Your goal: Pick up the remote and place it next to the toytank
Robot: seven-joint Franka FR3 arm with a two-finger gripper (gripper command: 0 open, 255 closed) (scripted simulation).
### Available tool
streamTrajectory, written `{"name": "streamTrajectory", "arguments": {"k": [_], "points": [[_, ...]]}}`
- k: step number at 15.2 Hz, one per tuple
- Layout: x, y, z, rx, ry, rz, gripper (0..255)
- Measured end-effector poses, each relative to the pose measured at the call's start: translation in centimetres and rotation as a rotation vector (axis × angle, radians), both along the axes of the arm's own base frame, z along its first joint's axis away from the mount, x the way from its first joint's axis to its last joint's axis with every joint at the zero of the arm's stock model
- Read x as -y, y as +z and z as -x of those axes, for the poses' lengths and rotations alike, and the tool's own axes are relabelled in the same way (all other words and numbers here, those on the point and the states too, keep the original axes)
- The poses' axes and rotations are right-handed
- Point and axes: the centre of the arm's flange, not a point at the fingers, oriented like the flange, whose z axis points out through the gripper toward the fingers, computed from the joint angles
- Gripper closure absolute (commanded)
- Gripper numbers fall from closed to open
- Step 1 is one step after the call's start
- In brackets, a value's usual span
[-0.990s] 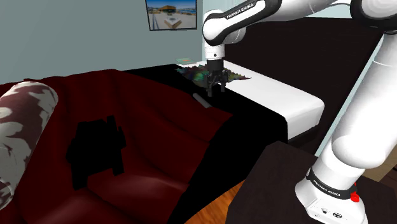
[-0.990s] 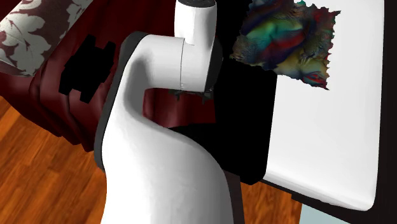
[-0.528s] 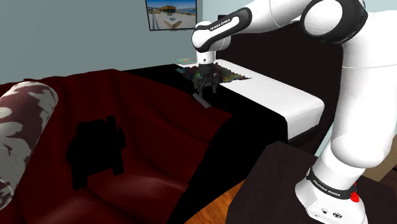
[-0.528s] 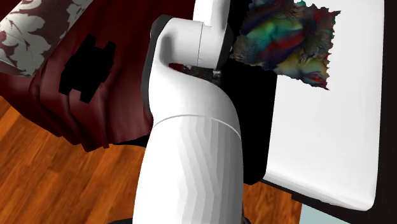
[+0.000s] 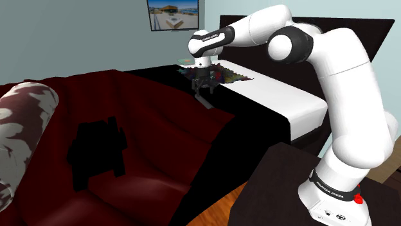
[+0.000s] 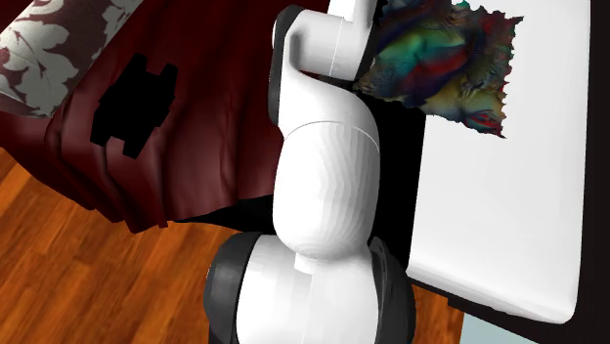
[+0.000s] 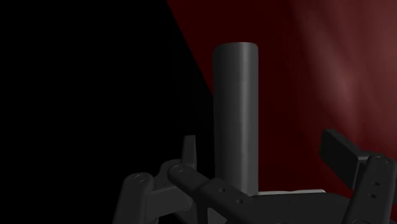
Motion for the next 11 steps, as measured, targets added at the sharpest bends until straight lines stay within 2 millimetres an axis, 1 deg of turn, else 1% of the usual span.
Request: {"name": "streamTrajectory", "arguments": {"k": [1,4,8,11], "points": [[0.5,-0.6,-0.7,-0.002,-0.012,0.001,0],[1.0,-2.1,-1.1,-0.003,-0.023,0.002,0],[0.9,-4.3,-0.8,-0.004,-0.024,0.002,0],[0.8,-5.0,-0.6,-0.004,-0.024,0.002,0]]}}
